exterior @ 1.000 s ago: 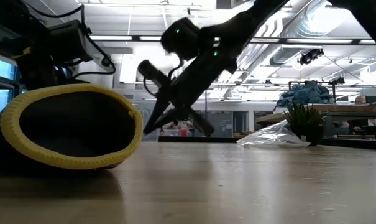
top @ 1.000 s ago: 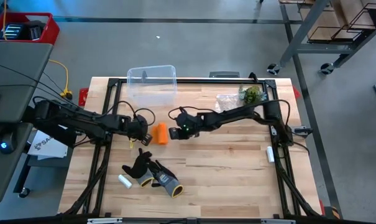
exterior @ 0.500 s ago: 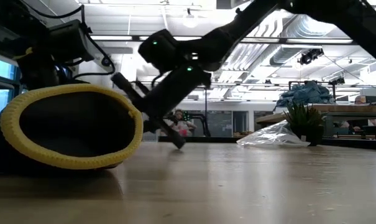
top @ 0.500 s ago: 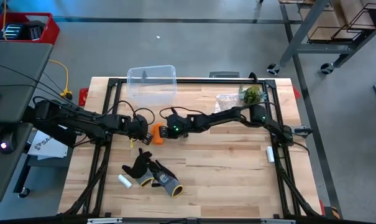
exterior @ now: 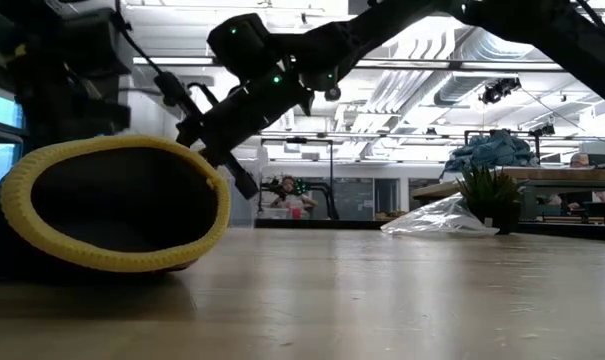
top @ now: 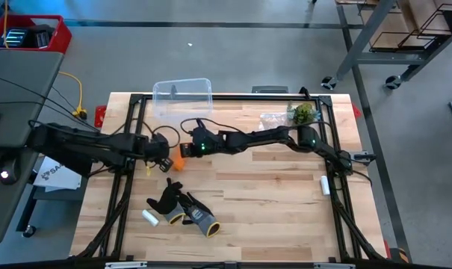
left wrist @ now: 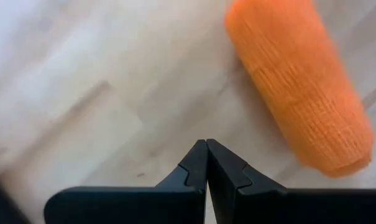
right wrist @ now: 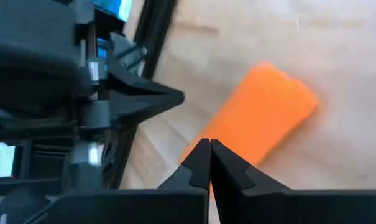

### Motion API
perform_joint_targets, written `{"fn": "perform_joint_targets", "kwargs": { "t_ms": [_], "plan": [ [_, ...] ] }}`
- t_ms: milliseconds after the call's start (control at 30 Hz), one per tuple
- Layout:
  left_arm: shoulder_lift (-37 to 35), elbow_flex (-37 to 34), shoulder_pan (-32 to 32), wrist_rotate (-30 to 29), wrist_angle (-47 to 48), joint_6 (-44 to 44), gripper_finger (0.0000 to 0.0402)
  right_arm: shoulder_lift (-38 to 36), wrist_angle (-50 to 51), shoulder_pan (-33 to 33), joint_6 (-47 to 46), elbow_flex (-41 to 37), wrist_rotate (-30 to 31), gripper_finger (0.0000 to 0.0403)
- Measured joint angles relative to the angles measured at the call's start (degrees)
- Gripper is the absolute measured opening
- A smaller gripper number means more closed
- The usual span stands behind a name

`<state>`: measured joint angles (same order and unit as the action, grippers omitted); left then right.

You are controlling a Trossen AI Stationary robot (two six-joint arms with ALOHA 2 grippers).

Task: Roll bandage
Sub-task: Roll the orange bandage

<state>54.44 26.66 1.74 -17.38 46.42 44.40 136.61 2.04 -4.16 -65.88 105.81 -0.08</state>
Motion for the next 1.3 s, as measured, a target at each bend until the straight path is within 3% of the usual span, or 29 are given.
{"fn": "perform_joint_targets", "kwargs": {
  "t_ms": [133,333,567,767,1033,1300],
  "plan": [
    [-5.11,1.09,0.02,-2.89,-0.36,-0.81,0.0,-0.29,0.73,-0.88,3.18,-0.03,0.09,0.0],
    [-6.01,1.09,-0.09,-1.25,-8.12,-1.16,0.0,-7.16,9.68,-2.71,12.4,-0.03,1.67,0.0],
    [2.87,1.13,-1.29,0.83,-21.83,-0.58,0.0,-16.88,29.0,-6.28,24.53,-0.01,7.42,0.0],
    [12.75,4.95,-0.28,-0.27,-20.88,1.84,0.0,-23.29,43.42,-9.05,28.83,-0.09,11.71,0.0],
    [17.8,6.55,0.72,-1.27,-20.34,2.33,0.0,-26.78,48.49,-10.25,30.58,-0.18,12.14,0.0],
    [23.67,4.78,0.54,1.12,-27.06,6.46,0.0,-26.94,48.92,-10.39,31.43,-0.23,11.98,0.0]
  ]
}}
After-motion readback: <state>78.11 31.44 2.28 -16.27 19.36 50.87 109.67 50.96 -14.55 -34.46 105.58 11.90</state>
